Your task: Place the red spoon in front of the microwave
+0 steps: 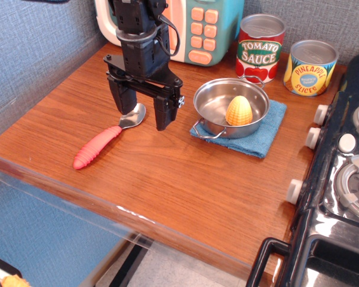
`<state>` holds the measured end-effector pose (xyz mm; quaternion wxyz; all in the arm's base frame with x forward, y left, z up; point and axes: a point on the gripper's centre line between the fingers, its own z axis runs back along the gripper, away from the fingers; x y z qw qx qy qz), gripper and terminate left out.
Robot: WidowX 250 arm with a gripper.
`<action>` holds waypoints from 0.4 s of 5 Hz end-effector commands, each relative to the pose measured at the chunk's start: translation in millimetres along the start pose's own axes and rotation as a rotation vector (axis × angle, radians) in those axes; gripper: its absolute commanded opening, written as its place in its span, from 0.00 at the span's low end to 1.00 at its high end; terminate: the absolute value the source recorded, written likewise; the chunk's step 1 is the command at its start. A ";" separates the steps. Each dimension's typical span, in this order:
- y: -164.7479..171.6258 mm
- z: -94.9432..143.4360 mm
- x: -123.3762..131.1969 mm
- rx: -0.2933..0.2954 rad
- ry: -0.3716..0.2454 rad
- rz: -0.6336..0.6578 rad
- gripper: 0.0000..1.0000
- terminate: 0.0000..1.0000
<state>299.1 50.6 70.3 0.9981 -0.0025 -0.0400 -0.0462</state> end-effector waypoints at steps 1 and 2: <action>0.0 0.0 0.0 0.000 0.000 0.000 1.00 0.00; 24.1 -5.2 -8.3 0.038 -0.023 -0.004 1.00 0.00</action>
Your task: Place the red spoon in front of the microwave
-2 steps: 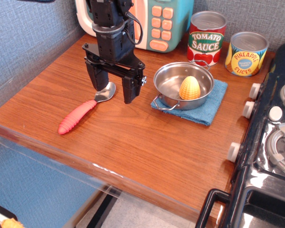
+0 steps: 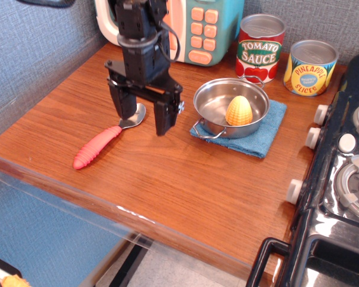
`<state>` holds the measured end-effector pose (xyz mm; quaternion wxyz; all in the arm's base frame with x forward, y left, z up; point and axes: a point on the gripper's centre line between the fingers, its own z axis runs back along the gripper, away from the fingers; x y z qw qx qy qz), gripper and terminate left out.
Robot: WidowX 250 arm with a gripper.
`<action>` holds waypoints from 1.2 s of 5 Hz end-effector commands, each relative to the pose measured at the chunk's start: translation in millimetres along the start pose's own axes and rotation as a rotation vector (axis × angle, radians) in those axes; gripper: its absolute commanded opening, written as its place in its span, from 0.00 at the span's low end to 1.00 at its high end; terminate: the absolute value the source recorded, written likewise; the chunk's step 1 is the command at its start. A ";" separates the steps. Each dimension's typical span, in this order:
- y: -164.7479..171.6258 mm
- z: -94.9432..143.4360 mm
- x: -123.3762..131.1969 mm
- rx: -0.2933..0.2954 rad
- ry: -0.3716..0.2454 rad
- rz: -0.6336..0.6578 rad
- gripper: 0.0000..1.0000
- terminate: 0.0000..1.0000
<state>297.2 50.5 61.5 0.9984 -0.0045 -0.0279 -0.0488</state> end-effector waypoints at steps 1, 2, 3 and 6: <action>42.6 -4.8 -13.7 0.041 -0.069 -0.027 1.00 0.00; 52.2 -9.6 -22.1 0.056 -0.094 -0.046 1.00 0.00; 55.8 -20.7 -25.5 0.058 -0.086 -0.037 1.00 0.00; 53.8 -47.9 -18.0 0.078 0.000 -0.031 1.00 0.00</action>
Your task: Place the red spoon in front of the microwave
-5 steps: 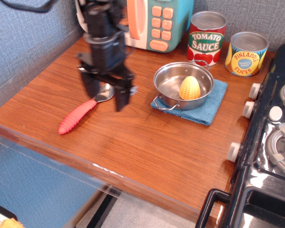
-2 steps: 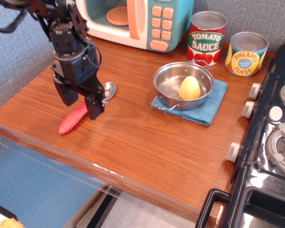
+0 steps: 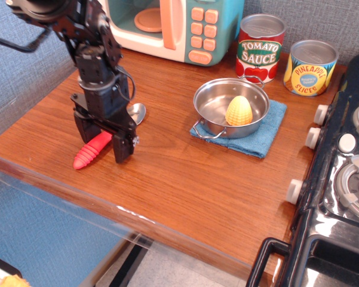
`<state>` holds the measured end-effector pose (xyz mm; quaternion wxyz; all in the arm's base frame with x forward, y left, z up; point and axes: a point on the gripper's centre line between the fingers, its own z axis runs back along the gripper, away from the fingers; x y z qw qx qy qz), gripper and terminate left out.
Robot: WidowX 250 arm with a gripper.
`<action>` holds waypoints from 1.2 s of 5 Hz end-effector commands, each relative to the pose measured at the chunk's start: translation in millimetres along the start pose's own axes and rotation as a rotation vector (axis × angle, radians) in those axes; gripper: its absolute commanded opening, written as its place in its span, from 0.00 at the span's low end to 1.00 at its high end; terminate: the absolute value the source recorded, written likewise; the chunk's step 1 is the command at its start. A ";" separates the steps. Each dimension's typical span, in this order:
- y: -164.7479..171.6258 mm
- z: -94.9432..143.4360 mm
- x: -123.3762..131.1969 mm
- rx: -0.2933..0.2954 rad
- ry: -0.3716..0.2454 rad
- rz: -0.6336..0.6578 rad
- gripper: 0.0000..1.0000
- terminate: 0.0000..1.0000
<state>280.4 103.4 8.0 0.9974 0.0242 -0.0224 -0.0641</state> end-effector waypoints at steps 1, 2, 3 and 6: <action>3.2 2.6 6.4 0.020 -0.011 0.008 0.00 0.00; 3.0 1.9 6.3 0.017 -0.005 0.004 0.00 0.00; -0.3 11.6 9.4 0.010 -0.002 -0.006 0.00 0.00; 56.8 68.4 69.5 0.024 -0.108 0.109 0.00 0.00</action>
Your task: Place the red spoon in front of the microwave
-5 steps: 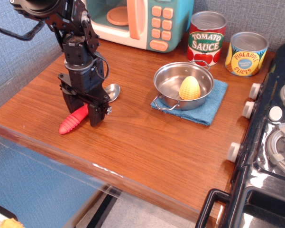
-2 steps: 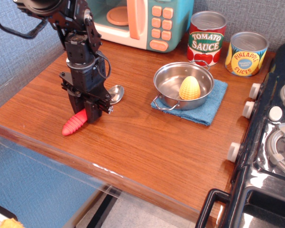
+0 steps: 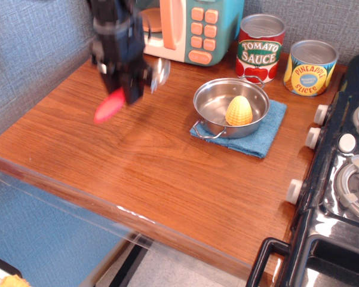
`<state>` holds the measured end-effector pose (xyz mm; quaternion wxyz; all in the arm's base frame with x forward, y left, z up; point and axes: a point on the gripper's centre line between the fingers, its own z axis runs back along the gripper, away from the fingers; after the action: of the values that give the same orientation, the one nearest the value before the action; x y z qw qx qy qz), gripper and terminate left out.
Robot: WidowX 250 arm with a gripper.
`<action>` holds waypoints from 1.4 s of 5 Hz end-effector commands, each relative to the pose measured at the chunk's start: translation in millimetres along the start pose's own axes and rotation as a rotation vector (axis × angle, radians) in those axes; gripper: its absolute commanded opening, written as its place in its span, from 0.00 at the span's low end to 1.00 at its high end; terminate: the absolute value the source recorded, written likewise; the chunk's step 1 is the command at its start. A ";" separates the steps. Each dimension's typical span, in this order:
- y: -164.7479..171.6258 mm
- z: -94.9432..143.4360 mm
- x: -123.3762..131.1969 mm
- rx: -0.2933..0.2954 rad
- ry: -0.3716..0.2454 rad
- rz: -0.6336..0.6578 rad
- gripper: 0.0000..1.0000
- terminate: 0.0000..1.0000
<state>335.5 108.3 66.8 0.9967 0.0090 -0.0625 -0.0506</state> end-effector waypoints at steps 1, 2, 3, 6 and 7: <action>71.1 1.7 17.2 0.097 0.004 0.127 0.00 0.00; 89.1 -11.6 17.5 0.111 0.039 0.149 0.00 0.00; 98.8 -19.0 22.1 0.121 0.047 0.155 0.00 0.00; 113.1 -34.8 32.3 0.120 0.059 0.106 0.00 0.00; 110.7 -30.8 30.3 0.123 0.051 0.105 1.00 0.00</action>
<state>380.3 204.5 14.4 0.9986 0.0522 -0.0125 -0.0011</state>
